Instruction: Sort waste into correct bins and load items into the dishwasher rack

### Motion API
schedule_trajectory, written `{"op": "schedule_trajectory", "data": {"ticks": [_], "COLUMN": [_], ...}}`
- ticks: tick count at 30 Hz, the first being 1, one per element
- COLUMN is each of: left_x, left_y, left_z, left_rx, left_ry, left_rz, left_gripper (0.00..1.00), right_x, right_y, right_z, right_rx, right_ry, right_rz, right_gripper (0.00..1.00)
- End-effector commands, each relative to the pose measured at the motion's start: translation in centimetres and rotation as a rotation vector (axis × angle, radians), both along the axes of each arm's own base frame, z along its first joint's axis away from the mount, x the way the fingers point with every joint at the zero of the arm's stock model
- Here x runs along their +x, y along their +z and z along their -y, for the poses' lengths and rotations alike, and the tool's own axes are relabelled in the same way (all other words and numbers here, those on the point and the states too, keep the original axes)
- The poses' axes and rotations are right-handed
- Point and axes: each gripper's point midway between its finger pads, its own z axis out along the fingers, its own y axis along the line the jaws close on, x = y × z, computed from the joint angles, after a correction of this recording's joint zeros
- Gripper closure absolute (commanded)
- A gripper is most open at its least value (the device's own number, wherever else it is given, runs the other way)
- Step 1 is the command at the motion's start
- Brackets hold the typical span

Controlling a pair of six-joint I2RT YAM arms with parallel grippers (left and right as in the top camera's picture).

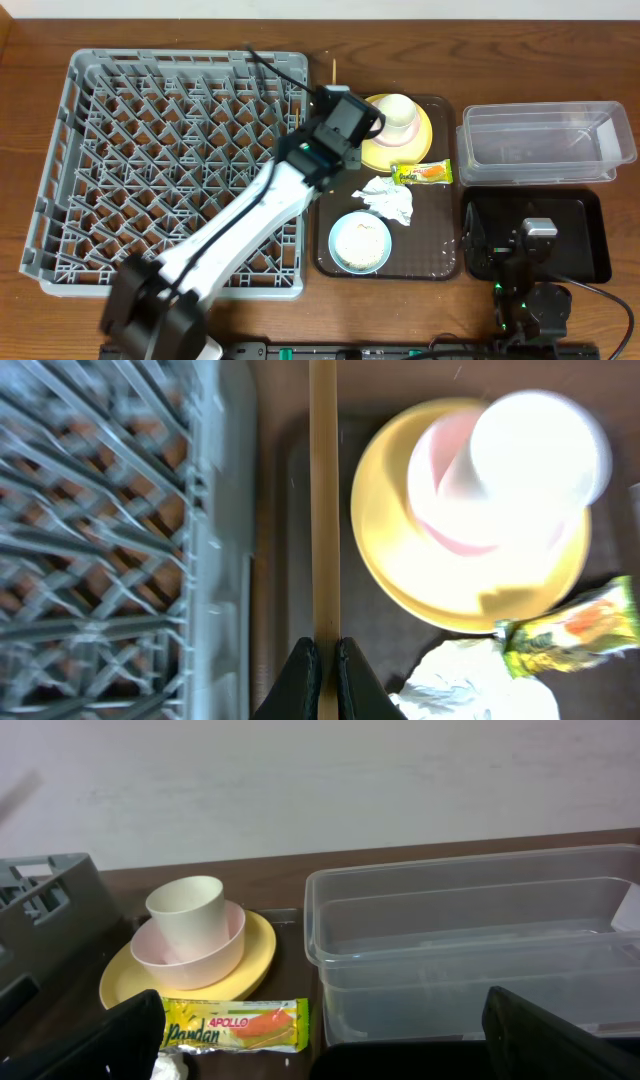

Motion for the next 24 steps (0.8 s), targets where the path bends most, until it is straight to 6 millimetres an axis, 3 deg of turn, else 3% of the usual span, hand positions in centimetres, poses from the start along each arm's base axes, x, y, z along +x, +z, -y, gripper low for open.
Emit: {"op": "schedule_trajectory", "data": {"ticks": [1, 4, 11, 24], "left_x": [0.4, 0.5, 0.8, 1.1], "left_y": [3.0, 2.9, -1.1, -5.9], "left_z": [-1.8, -4.3, -8.3, -8.4], "left_rx": [0.064, 0.139, 0.227, 0.264], "left_ry": [-0.010, 0.051, 0.129, 0.098], "left_rz": [0.075, 0.070, -0.043, -0.167], "left_gripper": [0.94, 0.94, 0.93, 0.94], "right_x": [0.0, 0.0, 0.0, 0.0], "right_y": [-0.2, -0.2, -0.2, -0.2], "right_z": [0.3, 0.3, 0.3, 0.3], "right_rx": [-0.009, -0.009, -0.009, -0.009], "right_ry": [-0.012, -0.012, -0.012, -0.012], "right_rz": [-0.005, -0.005, -0.005, -0.005], "right_gripper": [0.01, 0.01, 0.01, 0.01]}}
